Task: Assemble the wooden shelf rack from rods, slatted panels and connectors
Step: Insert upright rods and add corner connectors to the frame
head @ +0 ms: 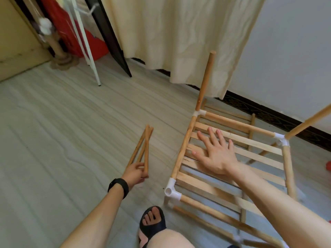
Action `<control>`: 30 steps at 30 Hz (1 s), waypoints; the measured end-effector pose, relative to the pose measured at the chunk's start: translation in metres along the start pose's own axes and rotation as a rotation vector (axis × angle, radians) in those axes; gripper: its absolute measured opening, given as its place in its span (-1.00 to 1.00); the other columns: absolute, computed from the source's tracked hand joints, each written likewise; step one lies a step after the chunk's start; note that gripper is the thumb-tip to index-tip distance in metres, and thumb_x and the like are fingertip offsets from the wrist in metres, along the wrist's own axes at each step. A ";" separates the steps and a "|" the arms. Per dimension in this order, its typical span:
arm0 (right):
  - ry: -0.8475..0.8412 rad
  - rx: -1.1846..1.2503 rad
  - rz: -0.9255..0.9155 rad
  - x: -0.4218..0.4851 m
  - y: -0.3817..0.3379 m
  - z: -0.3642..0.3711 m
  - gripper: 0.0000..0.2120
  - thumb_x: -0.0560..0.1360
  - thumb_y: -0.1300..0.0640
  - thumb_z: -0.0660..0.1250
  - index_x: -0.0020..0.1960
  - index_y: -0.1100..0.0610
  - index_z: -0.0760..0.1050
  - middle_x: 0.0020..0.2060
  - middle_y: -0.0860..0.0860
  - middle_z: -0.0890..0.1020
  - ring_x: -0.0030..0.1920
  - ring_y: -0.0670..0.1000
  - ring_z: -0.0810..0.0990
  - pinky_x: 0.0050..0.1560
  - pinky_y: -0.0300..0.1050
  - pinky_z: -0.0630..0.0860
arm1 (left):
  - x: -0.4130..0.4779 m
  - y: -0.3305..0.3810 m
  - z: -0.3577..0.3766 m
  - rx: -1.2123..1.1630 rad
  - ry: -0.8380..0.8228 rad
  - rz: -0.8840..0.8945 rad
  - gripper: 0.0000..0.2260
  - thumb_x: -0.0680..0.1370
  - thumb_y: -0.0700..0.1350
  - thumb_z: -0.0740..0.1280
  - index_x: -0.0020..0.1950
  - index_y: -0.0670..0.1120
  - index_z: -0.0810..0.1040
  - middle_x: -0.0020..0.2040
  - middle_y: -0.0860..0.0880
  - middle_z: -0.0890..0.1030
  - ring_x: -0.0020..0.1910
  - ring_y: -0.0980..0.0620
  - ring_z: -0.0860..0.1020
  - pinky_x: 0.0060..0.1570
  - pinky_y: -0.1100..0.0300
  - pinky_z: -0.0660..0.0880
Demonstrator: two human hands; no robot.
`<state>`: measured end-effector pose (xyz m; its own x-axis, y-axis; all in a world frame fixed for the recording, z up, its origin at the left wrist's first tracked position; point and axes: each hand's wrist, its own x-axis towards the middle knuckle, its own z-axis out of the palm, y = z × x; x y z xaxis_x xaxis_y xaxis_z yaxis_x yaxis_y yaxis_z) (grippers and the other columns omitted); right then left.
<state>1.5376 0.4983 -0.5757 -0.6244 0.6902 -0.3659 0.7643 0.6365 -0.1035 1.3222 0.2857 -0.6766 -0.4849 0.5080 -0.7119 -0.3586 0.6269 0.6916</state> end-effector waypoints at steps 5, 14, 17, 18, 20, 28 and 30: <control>-0.219 0.380 0.054 -0.011 -0.035 -0.070 0.15 0.21 -0.65 0.24 0.63 -0.12 -0.01 0.46 0.04 0.39 0.44 0.12 0.37 0.43 0.18 0.31 | -0.065 0.033 -0.013 0.146 0.048 0.386 -0.66 0.57 -0.31 0.36 0.28 0.00 0.45 0.12 -0.02 0.58 0.02 0.03 0.61 -0.03 0.18 0.57; 0.279 1.847 0.089 -0.075 -0.124 -0.147 -0.68 0.63 -0.01 0.26 -0.26 0.07 0.39 -0.50 -0.05 0.39 -0.47 -0.04 0.39 -0.24 -0.09 0.45 | -0.122 0.051 0.004 0.590 0.151 0.893 -0.69 0.61 -0.18 0.34 0.33 0.04 0.47 0.17 0.11 0.54 0.11 0.17 0.53 0.10 0.37 0.48; 0.455 1.827 0.063 -0.099 -0.126 -0.149 -0.58 0.59 0.04 0.29 -0.41 0.01 0.27 -0.54 -0.06 0.23 -0.52 -0.02 0.20 -0.39 -0.12 0.28 | -0.123 0.039 0.014 0.614 0.034 0.875 -0.67 0.58 -0.02 0.38 0.34 0.07 0.46 0.17 0.14 0.55 0.13 0.22 0.51 0.05 0.46 0.41; 0.473 1.809 0.014 -0.107 -0.125 -0.147 -0.54 0.58 0.06 0.28 -0.45 -0.01 0.24 -0.55 -0.05 0.20 -0.52 -0.01 0.17 -0.41 -0.12 0.24 | -0.121 0.031 0.015 0.655 -0.033 0.830 -0.64 0.57 0.07 0.38 0.35 0.09 0.46 0.18 0.16 0.55 0.16 0.22 0.50 0.10 0.41 0.42; 0.469 1.779 -0.086 -0.122 -0.119 -0.142 -0.48 0.58 0.10 0.25 -0.51 -0.02 0.18 -0.55 -0.04 0.15 -0.52 0.01 0.11 -0.43 -0.12 0.17 | -0.119 0.011 0.016 0.689 -0.128 0.757 -0.59 0.57 0.22 0.31 0.36 0.09 0.49 0.22 0.15 0.58 0.20 0.20 0.51 0.19 0.21 0.48; 0.400 1.661 -0.414 -0.145 -0.118 -0.117 -0.53 0.47 0.12 0.21 -0.58 -0.04 0.19 -0.62 -0.08 0.17 -0.55 -0.03 0.07 -0.41 -0.17 0.10 | -0.100 -0.020 0.029 0.964 0.008 0.878 -0.62 0.58 0.31 0.19 0.19 0.09 0.55 -0.06 0.04 0.59 -0.10 0.03 0.49 -0.22 0.18 0.27; 0.394 1.637 -0.446 -0.144 -0.122 -0.112 -0.52 0.48 0.14 0.20 -0.59 -0.06 0.22 -0.62 -0.10 0.19 -0.56 -0.04 0.10 -0.40 -0.19 0.13 | -0.097 -0.017 0.030 1.044 0.055 0.927 -0.65 0.63 0.26 0.16 0.15 0.03 0.53 -0.17 0.04 0.47 -0.19 0.04 0.41 -0.24 0.17 0.23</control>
<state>1.5161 0.3600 -0.4069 -0.6237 0.7669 0.1511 -0.2584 -0.0198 -0.9658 1.3993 0.2434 -0.6235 -0.2545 0.9666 -0.0285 0.8470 0.2371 0.4759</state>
